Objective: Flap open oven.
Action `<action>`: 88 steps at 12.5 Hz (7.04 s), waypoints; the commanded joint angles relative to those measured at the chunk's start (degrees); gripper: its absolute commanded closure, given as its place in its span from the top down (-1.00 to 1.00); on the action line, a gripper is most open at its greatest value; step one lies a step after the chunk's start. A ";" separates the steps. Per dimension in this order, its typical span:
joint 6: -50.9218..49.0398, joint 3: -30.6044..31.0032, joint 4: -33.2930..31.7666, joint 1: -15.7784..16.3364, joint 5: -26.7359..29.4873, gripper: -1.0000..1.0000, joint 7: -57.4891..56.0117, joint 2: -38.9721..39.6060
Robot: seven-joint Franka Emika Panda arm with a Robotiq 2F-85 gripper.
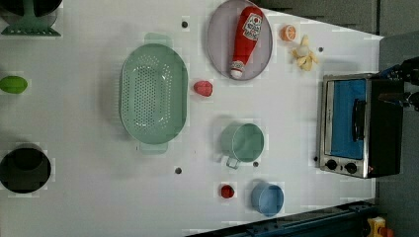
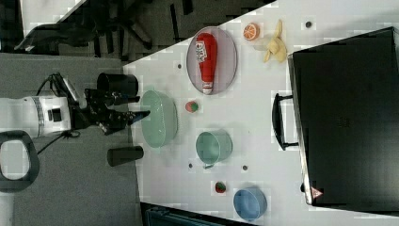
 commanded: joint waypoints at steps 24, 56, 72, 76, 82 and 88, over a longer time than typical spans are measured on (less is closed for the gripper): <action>-1.30 -21.76 -11.63 -2.58 -1.47 -0.65 -56.44 -10.51; 33.64 -14.13 -29.01 3.85 -39.00 -0.65 -27.96 14.34; 24.10 -9.65 -21.16 16.19 -63.36 -0.65 12.33 38.58; 24.26 -9.38 -19.42 17.57 -61.79 -0.65 13.61 34.83; 23.93 -11.71 -17.50 16.11 -36.55 -0.65 14.46 13.81; 14.35 -16.93 -16.02 15.22 -4.37 -0.65 14.36 -6.13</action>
